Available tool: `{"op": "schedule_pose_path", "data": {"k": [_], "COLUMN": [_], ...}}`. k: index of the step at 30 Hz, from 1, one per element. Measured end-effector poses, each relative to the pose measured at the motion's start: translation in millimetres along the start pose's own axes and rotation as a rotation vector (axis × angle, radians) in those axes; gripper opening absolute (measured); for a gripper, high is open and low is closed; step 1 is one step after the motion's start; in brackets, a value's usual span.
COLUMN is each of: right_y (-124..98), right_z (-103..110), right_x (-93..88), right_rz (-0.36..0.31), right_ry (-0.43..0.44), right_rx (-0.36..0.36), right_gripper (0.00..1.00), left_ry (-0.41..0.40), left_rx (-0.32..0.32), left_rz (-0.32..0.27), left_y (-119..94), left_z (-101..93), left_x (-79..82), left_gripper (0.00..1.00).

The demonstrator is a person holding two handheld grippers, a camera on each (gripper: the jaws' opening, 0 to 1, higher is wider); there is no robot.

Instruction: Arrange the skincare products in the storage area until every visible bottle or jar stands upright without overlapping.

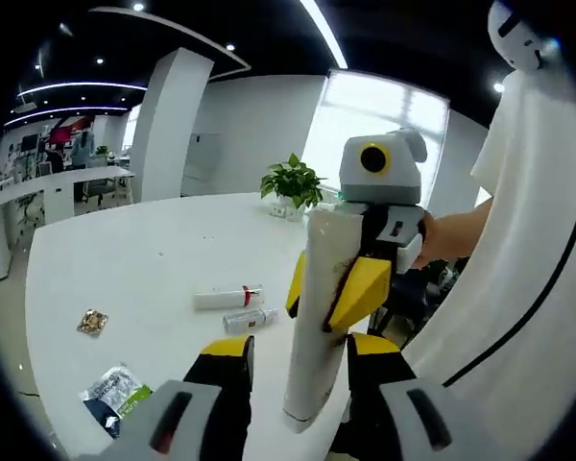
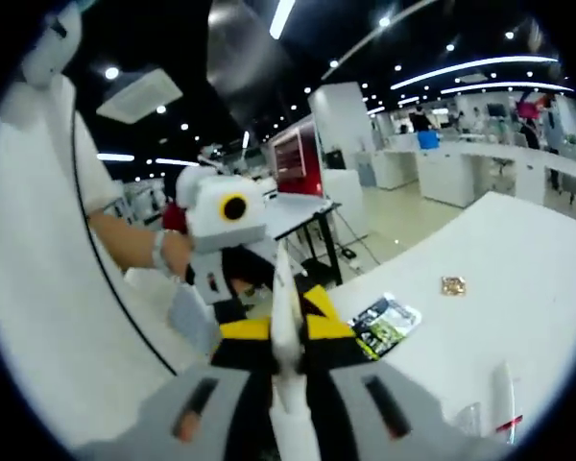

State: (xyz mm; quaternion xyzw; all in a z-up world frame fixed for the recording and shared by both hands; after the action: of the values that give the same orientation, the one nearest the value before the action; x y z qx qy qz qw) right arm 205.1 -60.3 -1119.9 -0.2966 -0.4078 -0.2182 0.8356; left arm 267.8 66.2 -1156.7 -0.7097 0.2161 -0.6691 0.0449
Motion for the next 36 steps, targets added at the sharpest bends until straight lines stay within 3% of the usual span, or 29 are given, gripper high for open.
{"op": "schedule_pose_path", "data": {"k": [3, 8, 11, 12, 15, 23, 29, 36], "right_y": [-17.3, -36.7, -42.9, -45.0, -51.1, -49.4, -33.9, -41.0], "right_z": [-3.1, -10.2, -11.9, -11.9, -12.6, -7.1, 4.9, 6.4], "right_x": [5.1, 7.5, 4.7, 3.0, 1.3, 5.5, 10.9, 15.2], "right_rz": [0.029, 0.04, 0.055, 0.062, 0.075, 0.044, 0.027, -0.024], "right_ry": [-0.04, -0.067, -0.085, -0.09, -0.095, -0.034, -0.076, -0.035], "right_rx": [0.016, 0.063, 0.091, 0.097, 0.11, 0.127, 0.093, 0.066], "right_gripper": [0.08, 0.08, 0.08, 0.09, 0.09, 0.11, 0.13, 0.13], "left_ry": [-0.012, 0.0, 0.01, 0.015, 0.019, 0.086, 0.111, 0.109], "left_rx": [-0.008, -0.014, -0.012, -0.029, 0.0, -0.019, -0.013, -0.031], "left_rz": [-0.054, -0.036, -0.045, -0.053, -0.064, -0.044, -0.053, 0.01], "left_y": [19.0, 45.2, 56.0, 58.7, 63.9, 53.6, 36.1, 29.3], "left_z": [-7.6, -21.0, -28.2, -30.1, -33.2, -33.2, -26.7, -23.7], "left_x": [10.0, 14.8, 16.3, 15.9, 15.6, 22.9, 17.3, 9.1], "left_gripper": [0.41, 0.4, 0.26, 0.26, 0.25, 0.19, 0.18, 0.17]}}
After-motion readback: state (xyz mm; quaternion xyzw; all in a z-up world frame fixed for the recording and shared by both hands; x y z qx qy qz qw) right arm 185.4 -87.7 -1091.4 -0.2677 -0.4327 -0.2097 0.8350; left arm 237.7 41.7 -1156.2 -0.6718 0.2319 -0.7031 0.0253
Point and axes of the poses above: the point that each gripper's makers call its tool centre point, and the gripper's own axes: y roughly forward along the fingers, z roughly to its left, x roughly out of its top, the point moved 9 cm from there along -y, roughly backward along the fingers, and after that the axes turned 14 degrees about y, right-handed, at the moved point
